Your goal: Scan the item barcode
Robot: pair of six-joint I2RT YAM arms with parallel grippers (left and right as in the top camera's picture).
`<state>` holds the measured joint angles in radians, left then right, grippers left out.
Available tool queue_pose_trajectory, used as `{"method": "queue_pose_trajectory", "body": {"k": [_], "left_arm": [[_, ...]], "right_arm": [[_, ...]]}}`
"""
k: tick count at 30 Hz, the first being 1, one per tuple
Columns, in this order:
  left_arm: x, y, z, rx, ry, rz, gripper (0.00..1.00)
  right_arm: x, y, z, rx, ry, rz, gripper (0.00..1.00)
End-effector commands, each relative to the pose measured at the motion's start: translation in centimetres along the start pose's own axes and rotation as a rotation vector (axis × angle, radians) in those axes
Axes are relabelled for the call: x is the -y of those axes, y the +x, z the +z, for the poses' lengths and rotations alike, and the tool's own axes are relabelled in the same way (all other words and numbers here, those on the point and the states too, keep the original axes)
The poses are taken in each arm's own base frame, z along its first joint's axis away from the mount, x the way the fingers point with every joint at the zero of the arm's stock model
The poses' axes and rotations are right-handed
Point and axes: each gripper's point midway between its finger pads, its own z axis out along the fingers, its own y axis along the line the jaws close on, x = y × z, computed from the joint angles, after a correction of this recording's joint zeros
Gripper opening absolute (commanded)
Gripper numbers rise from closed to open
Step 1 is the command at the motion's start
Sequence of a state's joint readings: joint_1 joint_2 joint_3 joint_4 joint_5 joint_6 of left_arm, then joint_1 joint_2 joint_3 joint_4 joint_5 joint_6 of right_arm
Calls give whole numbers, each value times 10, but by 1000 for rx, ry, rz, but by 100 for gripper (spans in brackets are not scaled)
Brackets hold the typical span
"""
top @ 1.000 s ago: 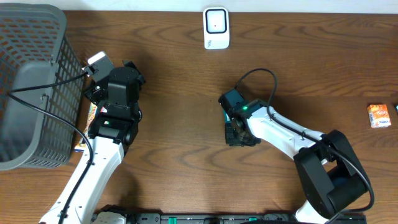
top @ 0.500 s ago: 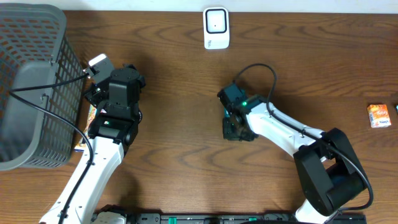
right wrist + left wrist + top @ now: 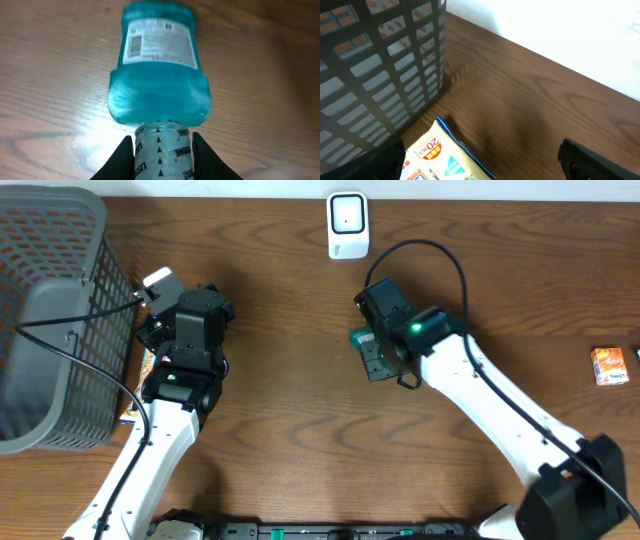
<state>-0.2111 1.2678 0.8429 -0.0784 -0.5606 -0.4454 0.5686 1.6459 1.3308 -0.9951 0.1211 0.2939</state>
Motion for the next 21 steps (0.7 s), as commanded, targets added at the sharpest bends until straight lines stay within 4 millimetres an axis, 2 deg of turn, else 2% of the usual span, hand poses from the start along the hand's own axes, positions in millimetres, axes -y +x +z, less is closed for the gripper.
{"method": "queue_pose_trajectory", "body": {"k": [1, 4, 7, 9, 16, 21], "left_arm": [[-6, 2, 3, 3, -31, 4, 98], [-6, 2, 3, 3, -31, 4, 98], [-7, 2, 3, 3, -31, 4, 98], [-7, 2, 3, 3, -31, 4, 98], [-6, 2, 3, 3, -31, 4, 98], [-7, 2, 3, 3, -31, 4, 98]], "right_arm": [[6, -3, -3, 14, 24, -22, 18], [6, -1, -2, 9, 26, 45, 18], [4, -6, -4, 25, 14, 129, 27], [-1, -12, -8, 42, -18, 142, 27], [-10, -39, -41, 109, -75, 147, 30], [-9, -37, -52, 93, -74, 146, 31]]}}
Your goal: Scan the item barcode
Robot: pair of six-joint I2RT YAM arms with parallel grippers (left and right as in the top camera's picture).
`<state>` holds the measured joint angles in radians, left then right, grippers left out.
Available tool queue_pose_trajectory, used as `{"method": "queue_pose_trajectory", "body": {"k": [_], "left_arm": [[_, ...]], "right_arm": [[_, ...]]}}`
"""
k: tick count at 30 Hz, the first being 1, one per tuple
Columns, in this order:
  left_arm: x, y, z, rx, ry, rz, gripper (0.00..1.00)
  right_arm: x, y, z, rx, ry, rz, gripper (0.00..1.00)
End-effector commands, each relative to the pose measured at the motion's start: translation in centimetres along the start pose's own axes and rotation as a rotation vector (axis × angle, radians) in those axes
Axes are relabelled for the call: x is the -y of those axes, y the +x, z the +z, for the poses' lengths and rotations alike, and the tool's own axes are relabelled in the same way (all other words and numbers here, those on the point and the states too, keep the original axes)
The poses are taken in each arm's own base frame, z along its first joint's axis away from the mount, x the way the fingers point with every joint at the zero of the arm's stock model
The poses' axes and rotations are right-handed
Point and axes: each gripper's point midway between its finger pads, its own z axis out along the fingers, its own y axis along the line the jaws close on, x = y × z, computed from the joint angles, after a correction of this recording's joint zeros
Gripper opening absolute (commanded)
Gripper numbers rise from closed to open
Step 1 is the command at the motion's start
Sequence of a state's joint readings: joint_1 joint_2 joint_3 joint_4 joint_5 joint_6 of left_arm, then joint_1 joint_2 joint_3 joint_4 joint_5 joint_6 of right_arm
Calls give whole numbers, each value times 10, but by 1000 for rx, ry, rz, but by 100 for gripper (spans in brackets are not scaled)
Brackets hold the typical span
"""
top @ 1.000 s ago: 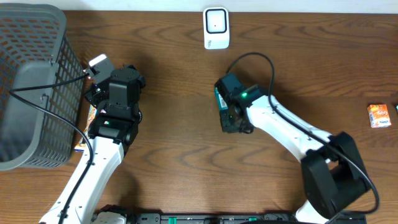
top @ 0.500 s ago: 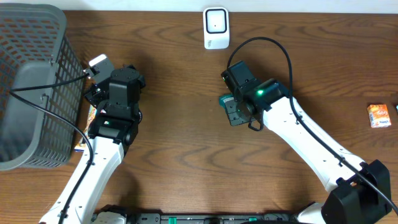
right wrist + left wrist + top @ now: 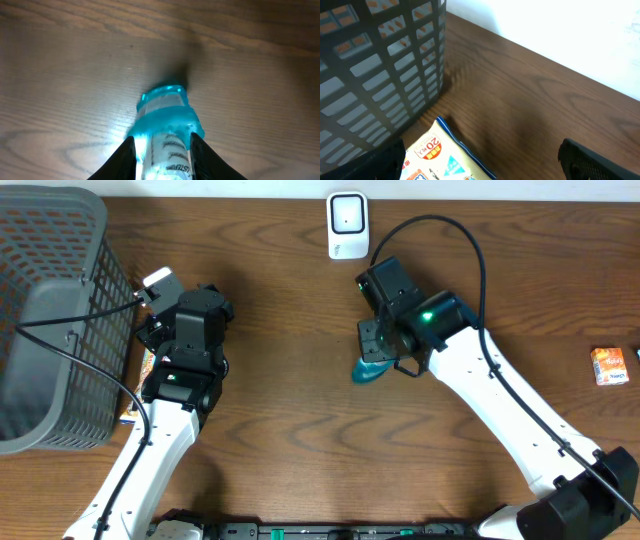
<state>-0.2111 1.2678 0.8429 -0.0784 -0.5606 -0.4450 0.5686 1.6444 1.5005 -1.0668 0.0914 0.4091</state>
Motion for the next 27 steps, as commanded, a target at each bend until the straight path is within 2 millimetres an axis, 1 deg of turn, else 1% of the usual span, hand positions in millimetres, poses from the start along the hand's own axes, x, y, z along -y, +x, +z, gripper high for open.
{"method": "queue_pose_trajectory", "body": {"k": [1, 4, 6, 8, 9, 12, 13, 15, 16, 18, 20, 21, 22, 23, 24, 26, 27], "left_arm": [[-6, 2, 3, 3, -31, 3, 98], [-6, 2, 3, 3, -31, 3, 98], [-7, 2, 3, 3, -31, 4, 98], [-7, 2, 3, 3, -31, 4, 98], [-7, 2, 3, 3, -31, 4, 98], [-7, 2, 3, 3, -31, 3, 98], [-6, 2, 3, 3, -31, 3, 98], [-6, 2, 3, 3, -31, 4, 98], [-6, 2, 3, 3, -31, 3, 98], [-7, 2, 3, 3, -31, 3, 98], [-7, 2, 3, 3, -31, 3, 98], [-7, 2, 3, 3, -31, 3, 98], [-7, 2, 3, 3, -31, 3, 98], [-7, 2, 3, 3, -31, 4, 98], [-7, 2, 3, 3, -31, 3, 98], [-6, 2, 3, 3, -31, 4, 98], [-7, 2, 3, 3, -31, 4, 98]], "right_arm": [[0, -3, -9, 1, -15, 20, 31], [2, 2, -9, -17, -7, 20, 32], [2, 4, -9, -24, -3, 18, 35], [2, 3, -9, -21, -5, 20, 46], [2, 2, -9, -17, -7, 27, 55], [0, -2, -9, -3, -12, 57, 70], [0, -2, -9, -1, -13, 82, 73], [1, -1, -9, -7, -10, 191, 75], [4, 3, -9, -21, 0, 283, 79], [15, 16, -9, -74, 48, 516, 80], [32, 36, -14, -142, 125, 748, 86], [40, 43, -17, -162, 156, 823, 87], [46, 48, -21, -178, 175, 877, 88], [51, 50, -26, -182, 177, 900, 93], [54, 50, -32, -179, 165, 912, 93], [59, 50, -47, -155, 129, 932, 94], [62, 52, -57, -139, 117, 945, 97]]}}
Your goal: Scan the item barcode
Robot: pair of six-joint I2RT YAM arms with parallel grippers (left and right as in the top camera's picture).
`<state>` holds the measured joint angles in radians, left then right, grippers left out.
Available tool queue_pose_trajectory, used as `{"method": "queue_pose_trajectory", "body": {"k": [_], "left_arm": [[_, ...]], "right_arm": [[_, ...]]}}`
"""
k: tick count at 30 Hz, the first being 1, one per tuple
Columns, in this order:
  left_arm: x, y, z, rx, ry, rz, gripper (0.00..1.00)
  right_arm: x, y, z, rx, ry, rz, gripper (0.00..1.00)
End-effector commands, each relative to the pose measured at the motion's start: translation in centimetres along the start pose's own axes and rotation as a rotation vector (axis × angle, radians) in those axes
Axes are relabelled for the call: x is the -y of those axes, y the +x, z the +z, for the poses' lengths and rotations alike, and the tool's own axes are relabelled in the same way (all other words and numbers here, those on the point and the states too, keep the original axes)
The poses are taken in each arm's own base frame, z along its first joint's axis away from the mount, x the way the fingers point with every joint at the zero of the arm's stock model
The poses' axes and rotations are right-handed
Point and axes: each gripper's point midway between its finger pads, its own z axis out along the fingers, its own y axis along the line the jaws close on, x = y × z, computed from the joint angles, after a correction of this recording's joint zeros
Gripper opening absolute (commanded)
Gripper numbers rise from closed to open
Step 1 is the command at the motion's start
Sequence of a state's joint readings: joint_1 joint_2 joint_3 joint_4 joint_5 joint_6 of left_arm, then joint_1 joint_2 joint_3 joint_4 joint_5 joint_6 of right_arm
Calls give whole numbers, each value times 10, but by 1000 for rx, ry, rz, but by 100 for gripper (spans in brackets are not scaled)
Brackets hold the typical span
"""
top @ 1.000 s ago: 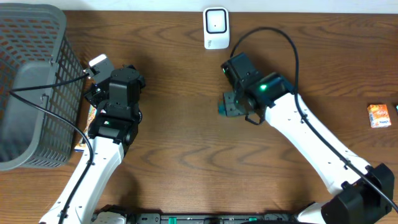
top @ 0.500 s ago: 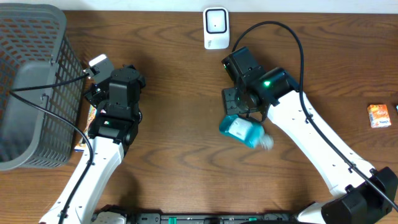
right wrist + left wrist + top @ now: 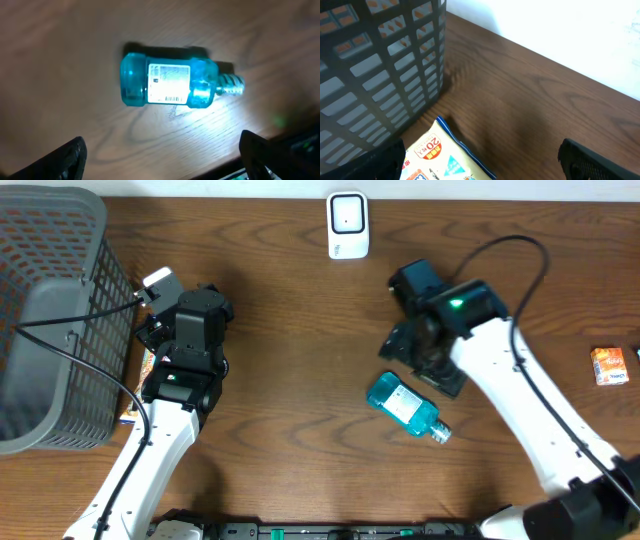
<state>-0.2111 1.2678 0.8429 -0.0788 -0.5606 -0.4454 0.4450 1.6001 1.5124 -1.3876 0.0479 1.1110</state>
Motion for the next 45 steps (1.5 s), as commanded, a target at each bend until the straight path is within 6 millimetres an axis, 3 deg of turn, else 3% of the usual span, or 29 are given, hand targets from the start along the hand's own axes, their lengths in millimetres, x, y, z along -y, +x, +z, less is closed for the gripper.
{"method": "queue_pose_trajectory", "body": {"k": [1, 5, 7, 9, 12, 15, 18, 22, 26, 32, 39, 45], "left_arm": [[-6, 2, 3, 3, -30, 3, 98], [-6, 2, 3, 3, -31, 4, 98], [-6, 2, 3, 3, -31, 4, 98], [-6, 2, 3, 3, -31, 4, 98], [-6, 2, 3, 3, -31, 4, 98], [-6, 2, 3, 3, -31, 4, 98], [-6, 2, 3, 3, -31, 4, 98], [-6, 2, 3, 3, -31, 4, 98], [-6, 2, 3, 3, -31, 4, 98], [-6, 2, 3, 3, -30, 4, 98], [-6, 2, 3, 3, -31, 4, 98], [-6, 2, 3, 3, -31, 4, 98]], "right_arm": [[14, -1, -41, 31, -111, 184, 99], [69, 6, -74, 79, -93, 570, 99], [95, 16, -80, 90, -67, 805, 99], [107, 27, -80, 74, -64, 986, 99], [91, 26, -75, 43, -145, 982, 99], [71, 25, -57, -5, -180, 981, 99], [50, 19, -21, -49, -184, 995, 99], [30, 33, 29, -229, -123, 1020, 99], [27, 48, 70, -325, -13, 1033, 91], [37, 58, 104, -343, 150, 1048, 89], [53, 67, 124, -342, 305, 1063, 88], [55, 50, 132, -282, 279, 1080, 89]]}}
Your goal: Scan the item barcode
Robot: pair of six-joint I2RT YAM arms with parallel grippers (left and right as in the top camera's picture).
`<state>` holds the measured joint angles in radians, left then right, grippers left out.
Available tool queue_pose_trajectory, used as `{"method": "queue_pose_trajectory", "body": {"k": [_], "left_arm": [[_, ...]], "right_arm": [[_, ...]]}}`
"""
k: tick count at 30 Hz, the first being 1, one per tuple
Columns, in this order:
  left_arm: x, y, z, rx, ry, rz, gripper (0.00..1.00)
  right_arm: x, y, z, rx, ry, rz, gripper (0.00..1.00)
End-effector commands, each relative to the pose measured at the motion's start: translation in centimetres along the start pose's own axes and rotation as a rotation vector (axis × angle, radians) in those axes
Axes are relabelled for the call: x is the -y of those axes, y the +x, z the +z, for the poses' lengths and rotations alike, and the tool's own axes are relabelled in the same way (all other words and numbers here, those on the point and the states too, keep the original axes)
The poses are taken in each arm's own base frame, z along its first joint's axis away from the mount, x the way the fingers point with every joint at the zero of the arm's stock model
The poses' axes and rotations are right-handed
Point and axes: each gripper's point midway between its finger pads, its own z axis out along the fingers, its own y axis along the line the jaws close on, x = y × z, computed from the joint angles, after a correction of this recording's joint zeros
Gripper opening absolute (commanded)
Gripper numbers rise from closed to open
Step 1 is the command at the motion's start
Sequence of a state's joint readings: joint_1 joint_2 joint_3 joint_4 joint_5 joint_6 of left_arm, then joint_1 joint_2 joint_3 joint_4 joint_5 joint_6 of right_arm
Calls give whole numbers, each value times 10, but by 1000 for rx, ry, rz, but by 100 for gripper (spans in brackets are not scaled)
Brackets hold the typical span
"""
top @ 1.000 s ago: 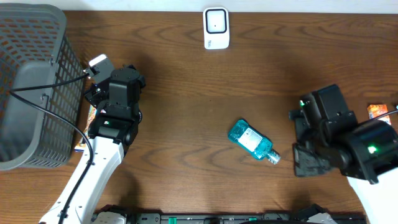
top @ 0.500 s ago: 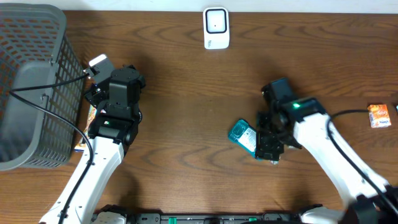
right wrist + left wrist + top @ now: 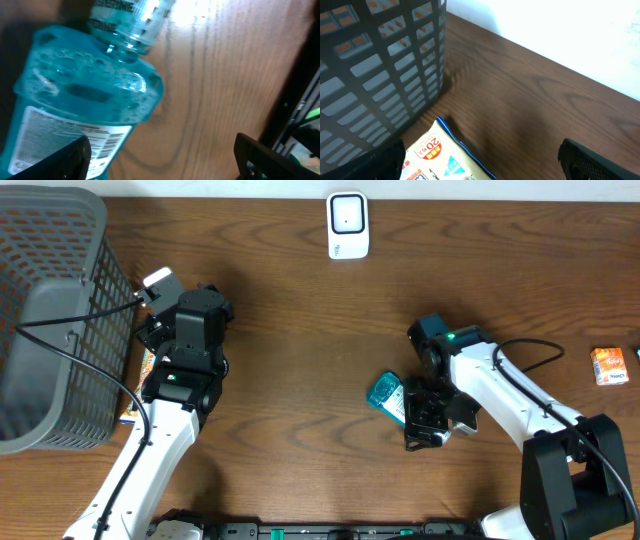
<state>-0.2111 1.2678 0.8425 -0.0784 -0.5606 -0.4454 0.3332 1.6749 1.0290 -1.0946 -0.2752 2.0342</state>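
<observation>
A teal mouthwash bottle [image 3: 85, 95] lies on its side on the wooden table, its white barcode label [image 3: 65, 140] facing up and its clear cap [image 3: 132, 20] pointing away. From overhead only the bottle's base end [image 3: 383, 391] shows beside the right arm. My right gripper [image 3: 162, 160] hangs low over the bottle's label end, open, and holds nothing. The white scanner [image 3: 347, 225] stands at the table's far edge. At the left, my left gripper [image 3: 482, 160] is open over a snack packet [image 3: 442, 155].
A grey mesh basket [image 3: 45, 310] fills the left side, close against the left arm. A small orange box [image 3: 608, 366] lies near the right edge. Black cables trail from both arms over the table.
My right gripper was high above the lying bottle, open. It now sits low and close over it, still open. The left arm has not moved.
My right gripper was shut on the bottle's cap end, holding it near the scanner, and still held it, pointing down, at the following moment. Later the bottle lay on the table's middle right with the gripper open above. Now the gripper is low over it.
</observation>
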Motion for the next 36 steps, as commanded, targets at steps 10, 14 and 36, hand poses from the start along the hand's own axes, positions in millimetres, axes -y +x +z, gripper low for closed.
{"method": "queue_pose_trajectory", "body": {"k": [10, 14, 36], "left_arm": [[-6, 2, 3, 3, -30, 3, 98], [-6, 2, 3, 3, -30, 4, 98], [-6, 2, 3, 3, -31, 4, 98]], "right_arm": [[-1, -31, -12, 106, -42, 61, 93], [-13, -43, -12, 151, -85, 77, 99], [-33, -31, 76, 190, 61, 31, 99]]}}
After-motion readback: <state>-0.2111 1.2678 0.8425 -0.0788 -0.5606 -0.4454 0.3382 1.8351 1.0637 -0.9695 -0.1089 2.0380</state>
